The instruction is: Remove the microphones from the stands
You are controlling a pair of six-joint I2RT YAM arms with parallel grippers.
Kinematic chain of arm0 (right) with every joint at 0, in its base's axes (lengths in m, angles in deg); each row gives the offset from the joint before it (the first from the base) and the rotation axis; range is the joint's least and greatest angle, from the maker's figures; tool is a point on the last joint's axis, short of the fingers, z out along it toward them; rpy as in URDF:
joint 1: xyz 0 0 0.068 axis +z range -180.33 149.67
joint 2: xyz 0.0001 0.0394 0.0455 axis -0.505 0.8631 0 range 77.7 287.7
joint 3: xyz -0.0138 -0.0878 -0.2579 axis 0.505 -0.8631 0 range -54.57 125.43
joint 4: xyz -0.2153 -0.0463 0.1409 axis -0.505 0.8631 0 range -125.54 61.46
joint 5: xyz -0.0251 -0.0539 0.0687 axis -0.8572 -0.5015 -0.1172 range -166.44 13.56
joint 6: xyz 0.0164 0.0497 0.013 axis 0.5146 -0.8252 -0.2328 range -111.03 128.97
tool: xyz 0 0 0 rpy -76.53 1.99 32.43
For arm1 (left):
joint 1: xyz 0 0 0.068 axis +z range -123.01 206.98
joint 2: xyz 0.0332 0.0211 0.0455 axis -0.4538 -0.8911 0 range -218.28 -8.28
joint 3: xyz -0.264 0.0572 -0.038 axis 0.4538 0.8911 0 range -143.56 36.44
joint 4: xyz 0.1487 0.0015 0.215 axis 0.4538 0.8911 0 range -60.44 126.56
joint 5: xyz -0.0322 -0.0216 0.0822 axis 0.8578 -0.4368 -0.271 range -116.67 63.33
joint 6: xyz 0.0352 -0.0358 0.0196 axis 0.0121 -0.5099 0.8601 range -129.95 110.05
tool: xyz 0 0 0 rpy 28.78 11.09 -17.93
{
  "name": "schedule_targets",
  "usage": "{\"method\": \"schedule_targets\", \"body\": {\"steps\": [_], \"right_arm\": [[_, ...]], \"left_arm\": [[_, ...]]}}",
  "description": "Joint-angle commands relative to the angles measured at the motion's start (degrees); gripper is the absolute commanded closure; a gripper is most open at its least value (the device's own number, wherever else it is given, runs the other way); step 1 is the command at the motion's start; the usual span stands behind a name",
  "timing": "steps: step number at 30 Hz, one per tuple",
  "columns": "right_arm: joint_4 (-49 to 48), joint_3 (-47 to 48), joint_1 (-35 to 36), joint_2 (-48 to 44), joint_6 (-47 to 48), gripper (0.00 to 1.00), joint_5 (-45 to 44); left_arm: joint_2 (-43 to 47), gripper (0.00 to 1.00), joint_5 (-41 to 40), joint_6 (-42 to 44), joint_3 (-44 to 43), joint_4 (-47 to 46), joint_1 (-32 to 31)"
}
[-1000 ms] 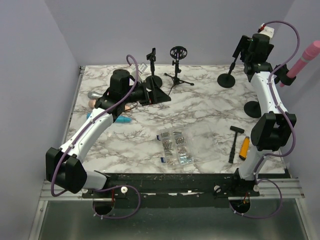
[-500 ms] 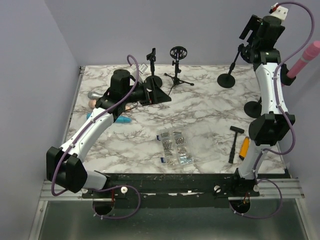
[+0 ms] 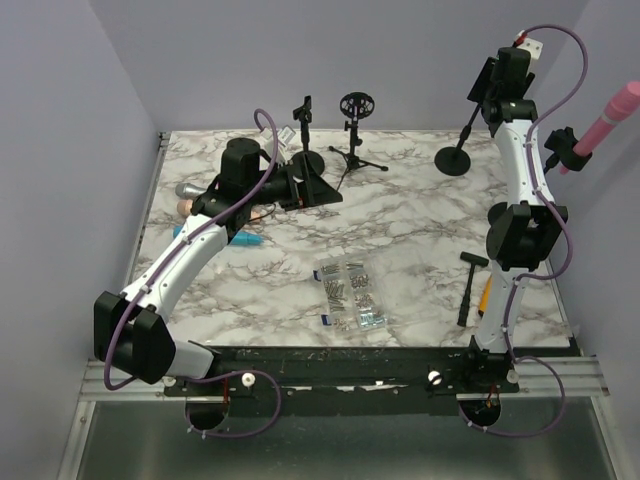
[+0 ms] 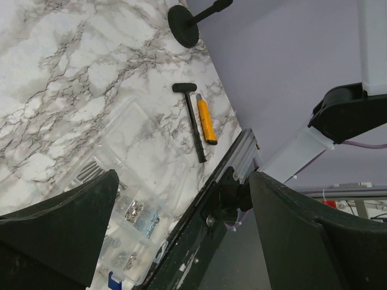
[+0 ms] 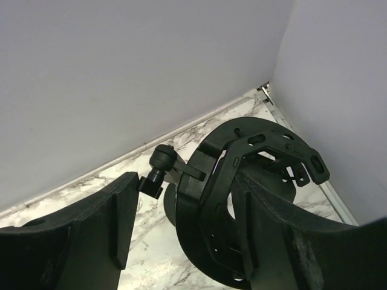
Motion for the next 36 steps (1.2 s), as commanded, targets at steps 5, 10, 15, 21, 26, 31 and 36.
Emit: {"method": "schedule_targets", "body": {"steps": [5, 10, 15, 21, 26, 31, 36], "right_arm": [[0.2, 1.7, -0.3, 2.4, 1.6, 0.51, -0.7], [1.0, 2.3, -0.3, 2.3, 1.3, 0.87, 3.5], [1.1, -0.4, -0.1, -1.1, 0.1, 0.99, 9.9], [-0.8, -8.8, 0.9, -8.5, -3.0, 0.99, 15.6], [-0.4, -13.6, 4.2, -13.5, -2.4, 0.99, 18.4], [1.5, -16.6, 8.8, -16.9, -0.4, 0.99, 18.1], [1.4, -22.4, 13.1, -21.5, -1.8, 0.99, 20.7]], "left_arm": [[-1.0, 0.09, 2.3, -0.3, 0.5, -1.9, 0.5], [-1.2, 0.09, 2.3, -0.4, 0.3, -1.9, 0.6], [-1.3, 0.09, 2.5, -0.4, 0.3, -2.0, 0.9], [-1.0, 0.09, 2.2, -0.1, 0.3, -1.9, 1.4], [-1.1, 0.09, 2.1, 0.2, 0.1, -1.4, 1.7], [-1.2, 0.09, 1.8, 0.5, -0.1, -1.2, 2.8], [-1.0, 0.09, 2.1, 0.4, 0.0, -1.3, 3.8]]}}
